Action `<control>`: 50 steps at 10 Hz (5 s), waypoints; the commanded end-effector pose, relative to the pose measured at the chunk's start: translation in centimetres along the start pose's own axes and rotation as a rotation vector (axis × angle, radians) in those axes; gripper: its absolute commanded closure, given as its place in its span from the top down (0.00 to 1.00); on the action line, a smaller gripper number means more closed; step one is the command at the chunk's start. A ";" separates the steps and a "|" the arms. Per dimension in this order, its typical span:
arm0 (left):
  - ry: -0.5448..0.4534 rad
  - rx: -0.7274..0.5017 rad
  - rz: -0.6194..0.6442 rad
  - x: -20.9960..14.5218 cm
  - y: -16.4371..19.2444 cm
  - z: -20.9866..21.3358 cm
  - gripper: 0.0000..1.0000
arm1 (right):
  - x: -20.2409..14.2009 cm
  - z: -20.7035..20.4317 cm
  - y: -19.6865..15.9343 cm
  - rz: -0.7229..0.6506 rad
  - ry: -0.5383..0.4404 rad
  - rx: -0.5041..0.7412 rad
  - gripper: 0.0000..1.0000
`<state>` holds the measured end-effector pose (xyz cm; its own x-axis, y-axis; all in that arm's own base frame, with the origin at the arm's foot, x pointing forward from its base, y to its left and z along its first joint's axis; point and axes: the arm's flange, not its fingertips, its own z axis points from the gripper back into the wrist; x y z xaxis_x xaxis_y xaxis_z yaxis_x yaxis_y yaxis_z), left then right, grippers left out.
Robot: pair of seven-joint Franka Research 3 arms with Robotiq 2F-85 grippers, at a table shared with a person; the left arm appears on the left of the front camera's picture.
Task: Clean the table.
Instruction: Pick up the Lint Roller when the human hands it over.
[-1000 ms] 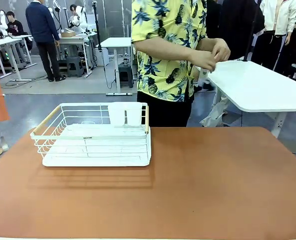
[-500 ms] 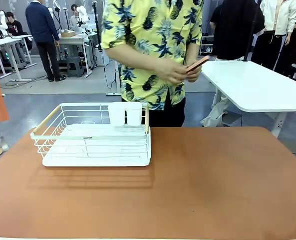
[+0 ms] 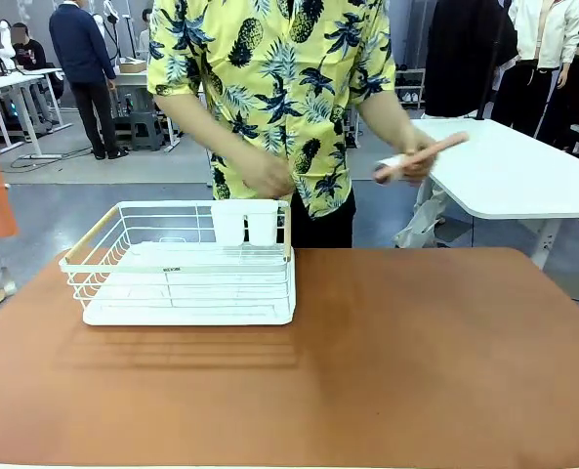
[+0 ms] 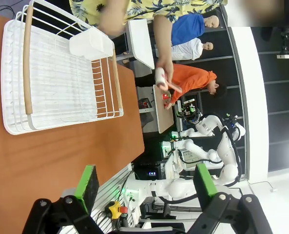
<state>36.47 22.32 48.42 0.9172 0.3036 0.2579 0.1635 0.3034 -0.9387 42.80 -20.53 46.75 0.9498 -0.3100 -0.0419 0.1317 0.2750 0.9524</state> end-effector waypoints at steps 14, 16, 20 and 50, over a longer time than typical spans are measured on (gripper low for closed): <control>-0.004 -0.008 -0.007 -0.1 -0.3 0.2 1.00 | -4.5 -6.8 9.7 -0.469 -0.280 -0.326 1.00; -0.004 -0.008 -0.007 -0.1 -0.3 0.2 1.00 | -5.6 -10.5 10.2 -0.422 -0.327 -0.361 1.00; -0.004 -0.008 -0.007 -0.1 -0.3 0.2 1.00 | -8.1 -14.6 10.9 -0.250 -0.390 -0.323 1.00; -0.004 -0.008 -0.007 -0.1 -0.3 0.2 1.00 | -6.3 -21.1 8.8 -0.207 -0.491 -0.245 0.00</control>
<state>36.47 22.31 48.43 0.9172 0.3036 0.2579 0.1631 0.3044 -0.9385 43.45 2.85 49.36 0.6614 -0.7493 -0.0343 0.4436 0.3539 0.8234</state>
